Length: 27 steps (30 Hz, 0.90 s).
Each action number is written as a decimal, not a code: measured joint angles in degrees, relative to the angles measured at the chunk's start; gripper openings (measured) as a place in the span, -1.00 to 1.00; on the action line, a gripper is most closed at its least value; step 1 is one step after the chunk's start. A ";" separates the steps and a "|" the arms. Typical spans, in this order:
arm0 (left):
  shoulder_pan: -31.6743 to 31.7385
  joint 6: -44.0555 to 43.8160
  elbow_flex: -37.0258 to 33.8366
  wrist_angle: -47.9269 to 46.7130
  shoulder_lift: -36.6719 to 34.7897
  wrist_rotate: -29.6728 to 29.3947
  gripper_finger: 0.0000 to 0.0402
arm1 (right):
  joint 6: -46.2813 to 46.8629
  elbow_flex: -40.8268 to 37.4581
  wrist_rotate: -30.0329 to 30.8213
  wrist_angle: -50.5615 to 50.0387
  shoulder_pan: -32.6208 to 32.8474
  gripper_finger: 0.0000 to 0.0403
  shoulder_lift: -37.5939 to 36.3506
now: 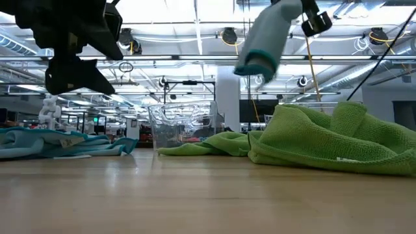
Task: Fold microfiber towels
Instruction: Put the right blue microfiber towel into the right transparent bin
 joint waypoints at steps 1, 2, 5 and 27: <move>0.00 -0.30 0.00 -0.18 0.00 0.00 0.24 | -2.20 0.00 -2.25 -2.04 -2.36 -0.94 -0.53; 0.00 -0.51 0.00 -0.26 0.00 -0.02 0.24 | -4.53 -0.01 -4.49 -3.95 -4.71 -0.94 -0.73; 0.34 -1.45 0.00 -0.49 0.00 0.00 0.24 | -12.47 0.07 -10.79 -6.93 -11.91 -0.94 -0.90; 0.79 -13.52 0.00 -1.67 0.00 -0.45 0.24 | -87.03 18.12 1.06 -49.80 -43.18 -0.93 15.99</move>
